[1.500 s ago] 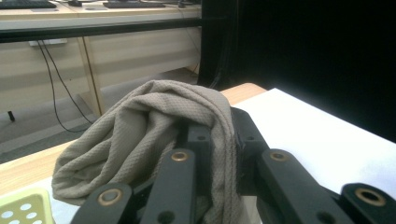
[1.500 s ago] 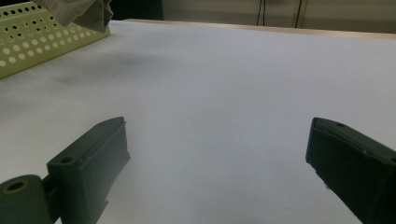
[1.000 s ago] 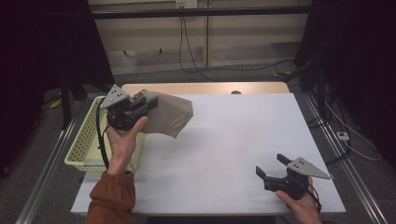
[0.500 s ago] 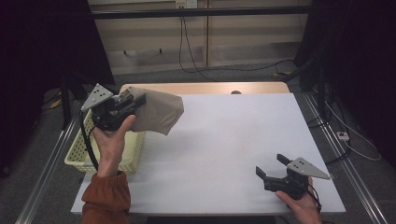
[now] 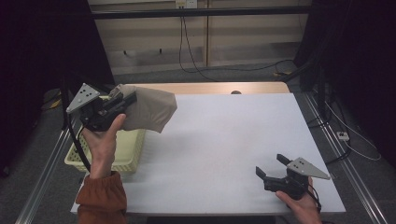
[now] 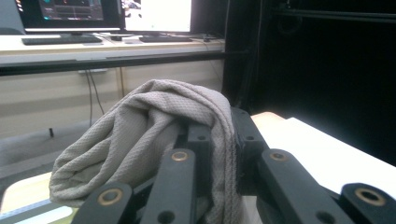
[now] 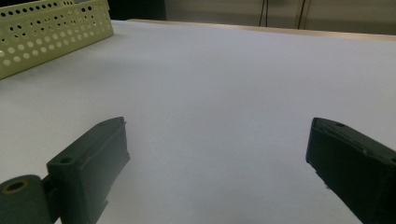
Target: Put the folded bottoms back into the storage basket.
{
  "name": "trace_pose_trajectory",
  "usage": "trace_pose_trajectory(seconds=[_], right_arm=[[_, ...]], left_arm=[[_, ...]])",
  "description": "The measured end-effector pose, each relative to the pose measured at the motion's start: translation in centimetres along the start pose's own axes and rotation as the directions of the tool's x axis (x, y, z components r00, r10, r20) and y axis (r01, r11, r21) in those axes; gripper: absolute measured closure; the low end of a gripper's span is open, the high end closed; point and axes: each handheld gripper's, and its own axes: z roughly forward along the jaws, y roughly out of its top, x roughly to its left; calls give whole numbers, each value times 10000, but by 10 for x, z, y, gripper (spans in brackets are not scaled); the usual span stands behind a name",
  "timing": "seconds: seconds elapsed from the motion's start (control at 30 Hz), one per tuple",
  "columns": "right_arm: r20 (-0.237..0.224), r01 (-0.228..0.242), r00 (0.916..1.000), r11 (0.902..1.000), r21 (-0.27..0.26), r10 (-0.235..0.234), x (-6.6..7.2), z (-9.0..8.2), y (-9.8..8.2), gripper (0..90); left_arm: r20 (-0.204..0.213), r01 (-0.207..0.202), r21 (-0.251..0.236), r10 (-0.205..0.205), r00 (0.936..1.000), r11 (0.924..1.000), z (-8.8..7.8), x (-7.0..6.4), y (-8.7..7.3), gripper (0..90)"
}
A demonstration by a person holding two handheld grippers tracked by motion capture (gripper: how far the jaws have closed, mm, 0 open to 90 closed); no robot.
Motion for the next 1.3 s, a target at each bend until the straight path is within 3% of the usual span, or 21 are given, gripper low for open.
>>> trace_pose_trajectory(seconds=[0.53,0.8,0.9,1.0,1.3], right_arm=[[36,-22,10000,10000,14,22,0,0,0,50],[130,-71,9999,10000,16,71,-2,0,-1,49],[138,-63,9999,10000,40,62,-1,1,0,49],[131,-19,9999,10000,48,18,0,2,0,49],[83,42,10000,10000,71,-43,0,1,-1,49]], left_arm=[[-693,188,-562,-227,9973,9982,-28,17,8,807],[-1022,97,-301,-127,9947,9995,-40,21,14,807],[-1075,250,-485,-301,9938,9985,-46,26,8,807],[-1175,352,-242,-378,9924,9991,-47,32,3,807],[-1364,647,-172,-664,9884,9978,-51,42,-4,807]])
